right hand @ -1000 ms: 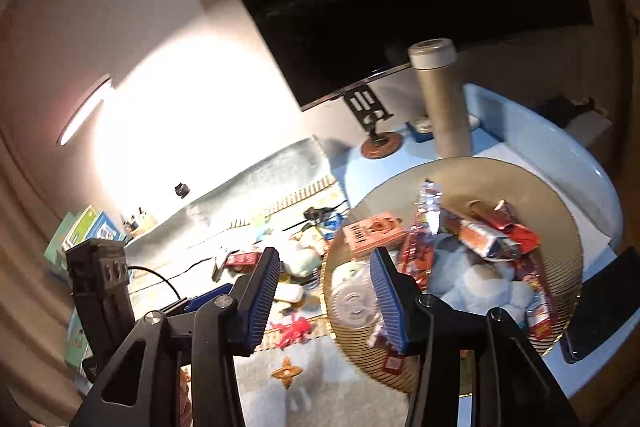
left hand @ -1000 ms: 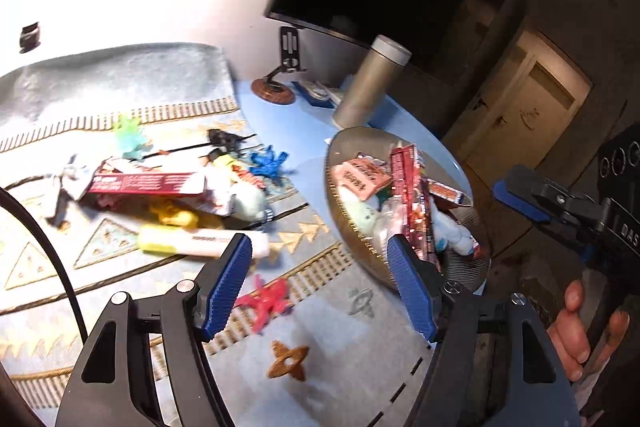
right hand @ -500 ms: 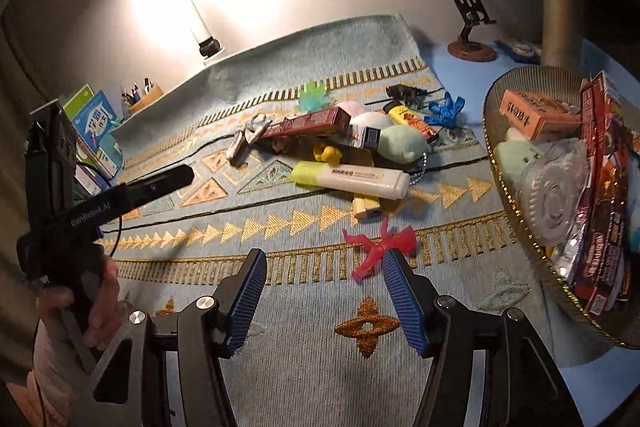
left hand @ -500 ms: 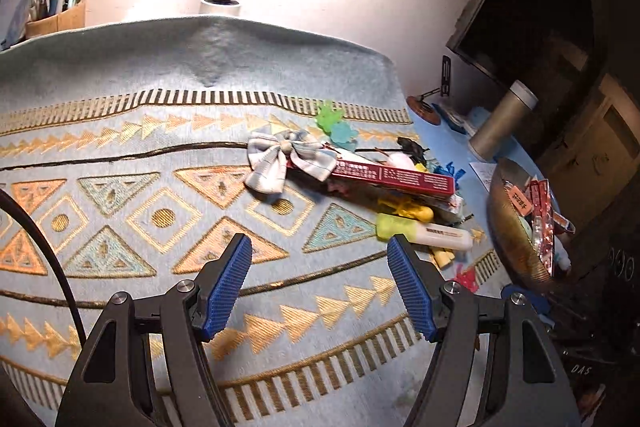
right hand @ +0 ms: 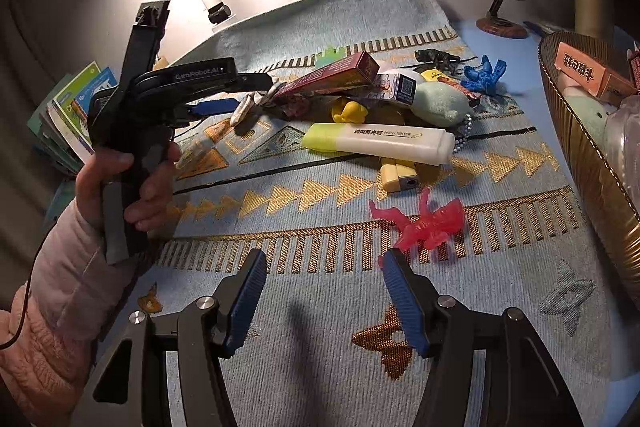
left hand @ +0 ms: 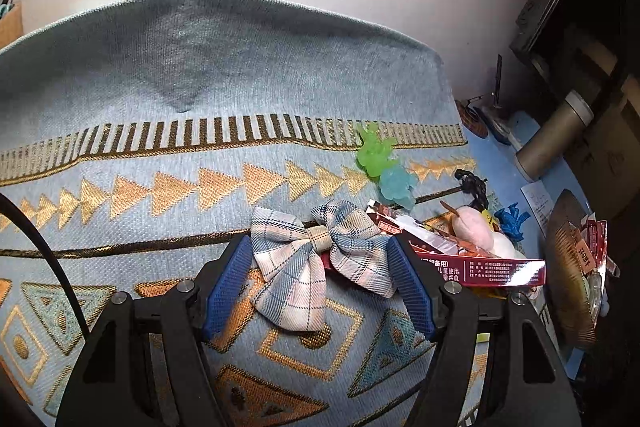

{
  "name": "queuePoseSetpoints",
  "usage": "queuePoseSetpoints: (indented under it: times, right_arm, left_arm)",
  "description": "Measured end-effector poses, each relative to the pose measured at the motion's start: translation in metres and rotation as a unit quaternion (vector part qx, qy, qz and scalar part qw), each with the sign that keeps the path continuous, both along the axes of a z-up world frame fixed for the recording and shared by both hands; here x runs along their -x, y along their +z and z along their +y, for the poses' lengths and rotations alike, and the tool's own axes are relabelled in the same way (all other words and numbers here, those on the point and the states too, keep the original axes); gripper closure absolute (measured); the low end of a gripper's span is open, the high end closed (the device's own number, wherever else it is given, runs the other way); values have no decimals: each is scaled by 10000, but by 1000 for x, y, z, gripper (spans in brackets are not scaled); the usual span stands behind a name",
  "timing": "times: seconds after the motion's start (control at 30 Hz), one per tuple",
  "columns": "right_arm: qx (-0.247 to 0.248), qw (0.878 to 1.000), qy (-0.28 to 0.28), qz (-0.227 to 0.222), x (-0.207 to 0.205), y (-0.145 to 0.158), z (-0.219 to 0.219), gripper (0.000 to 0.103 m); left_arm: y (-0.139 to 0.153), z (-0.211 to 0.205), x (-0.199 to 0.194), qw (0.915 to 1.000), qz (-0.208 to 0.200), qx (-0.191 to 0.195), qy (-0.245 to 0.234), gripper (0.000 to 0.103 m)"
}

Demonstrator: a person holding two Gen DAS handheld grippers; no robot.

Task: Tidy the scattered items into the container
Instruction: 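Grasp the plaid bow with the left gripper while the right gripper grasps the red rubber figure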

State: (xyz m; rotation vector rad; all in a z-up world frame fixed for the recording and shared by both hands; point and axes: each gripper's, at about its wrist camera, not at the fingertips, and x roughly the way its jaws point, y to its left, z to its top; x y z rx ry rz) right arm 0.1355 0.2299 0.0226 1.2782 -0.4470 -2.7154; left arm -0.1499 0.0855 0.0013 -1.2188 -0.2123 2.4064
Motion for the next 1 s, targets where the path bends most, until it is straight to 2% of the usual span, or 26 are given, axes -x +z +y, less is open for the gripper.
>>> queuePoseSetpoints:
  times: [0.07, 0.1, 0.13, 0.17, 0.23, 0.27, 0.43, 0.57, 0.77, 0.9, 1.0]
  right_arm:
    - [61, 10000, 5, 16, -1, 0, 2, 44]
    - [84, 10000, 8, 20, 0, 0, 1, 44]
    - [108, 9999, 5, 26, 0, 0, 2, 44]
    - [126, 9999, 2, 30, -1, 0, 3, 44]
    - [143, 9999, -4, 35, -2, 0, 3, 44]
    - [143, 9999, -10, 36, -2, 0, 3, 44]
    - [126, 9997, -182, 67, -2, 2, 5, 44]
    - [311, 9990, -282, 131, -5, 3, 13, 44]
    - [153, 9972, -618, 399, -20, 14, 18, 44]
    - [-146, 9960, -868, 172, -20, 11, 21, 44]
    - [-425, 9930, -1090, -139, -7, 8, 24, 44]
  left_arm:
    - [-2, -1, 3, 9999, -30, -111, 74, 34]
    - [-2, -1, 2, 9999, -9, -92, 82, 41]
    - [-1, 0, 1, 9999, 64, 12, 78, 49]
    - [1, 1, 1, 9998, 130, 144, 77, 69]
    - [1, -1, 1, 9997, 134, 171, 105, 79]
    - [2, -3, 1, 9998, 126, 126, 124, 88]
    - [13, -17, -17, 9992, 309, 88, 234, 90]
    - [25, -35, -40, 9989, 379, -46, 276, 90]
    - [35, -61, -90, 9978, 569, 101, 339, 90]
    - [27, -78, -114, 9964, 674, 113, 509, 90]
    - [17, -85, -115, 9968, 548, -65, 575, 90]
